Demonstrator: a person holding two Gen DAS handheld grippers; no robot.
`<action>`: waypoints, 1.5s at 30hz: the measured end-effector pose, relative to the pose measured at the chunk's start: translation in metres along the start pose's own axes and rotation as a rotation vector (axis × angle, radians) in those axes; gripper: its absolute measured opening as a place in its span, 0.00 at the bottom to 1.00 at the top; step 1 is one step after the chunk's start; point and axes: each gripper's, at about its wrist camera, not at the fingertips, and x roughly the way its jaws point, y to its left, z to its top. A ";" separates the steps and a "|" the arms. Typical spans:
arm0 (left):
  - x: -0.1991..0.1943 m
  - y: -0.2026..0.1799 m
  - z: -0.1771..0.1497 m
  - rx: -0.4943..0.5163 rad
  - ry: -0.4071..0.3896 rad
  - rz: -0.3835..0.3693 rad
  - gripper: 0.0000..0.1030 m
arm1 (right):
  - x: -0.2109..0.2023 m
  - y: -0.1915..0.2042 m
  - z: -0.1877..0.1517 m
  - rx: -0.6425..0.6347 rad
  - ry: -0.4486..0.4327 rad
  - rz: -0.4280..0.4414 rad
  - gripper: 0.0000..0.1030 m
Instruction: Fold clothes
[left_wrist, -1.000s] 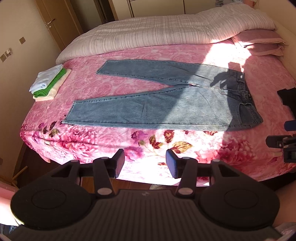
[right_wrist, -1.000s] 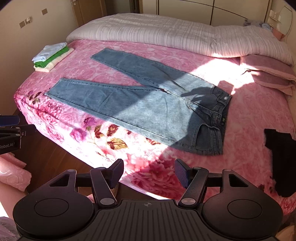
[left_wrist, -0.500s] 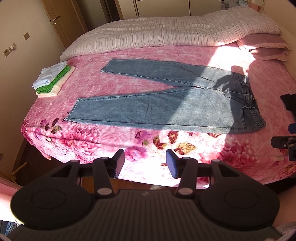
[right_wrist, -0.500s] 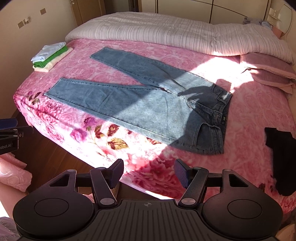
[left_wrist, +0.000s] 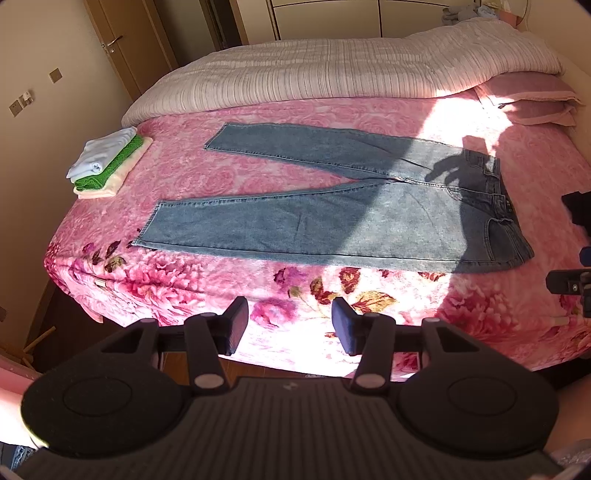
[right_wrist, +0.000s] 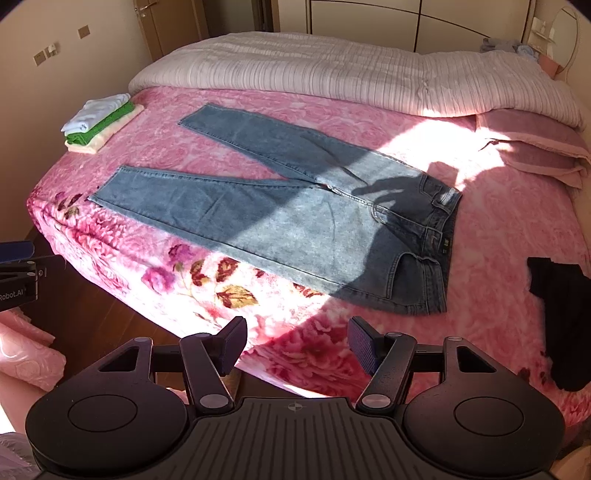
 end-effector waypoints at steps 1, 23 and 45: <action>0.002 0.001 0.001 0.000 0.001 -0.003 0.44 | 0.000 -0.001 0.000 0.005 -0.001 -0.003 0.62; 0.125 0.065 0.153 0.078 -0.073 -0.145 0.44 | 0.048 -0.069 0.111 0.345 -0.081 -0.217 0.62; 0.253 0.084 0.288 0.336 -0.098 -0.306 0.53 | 0.101 -0.041 0.174 0.631 -0.059 -0.416 0.62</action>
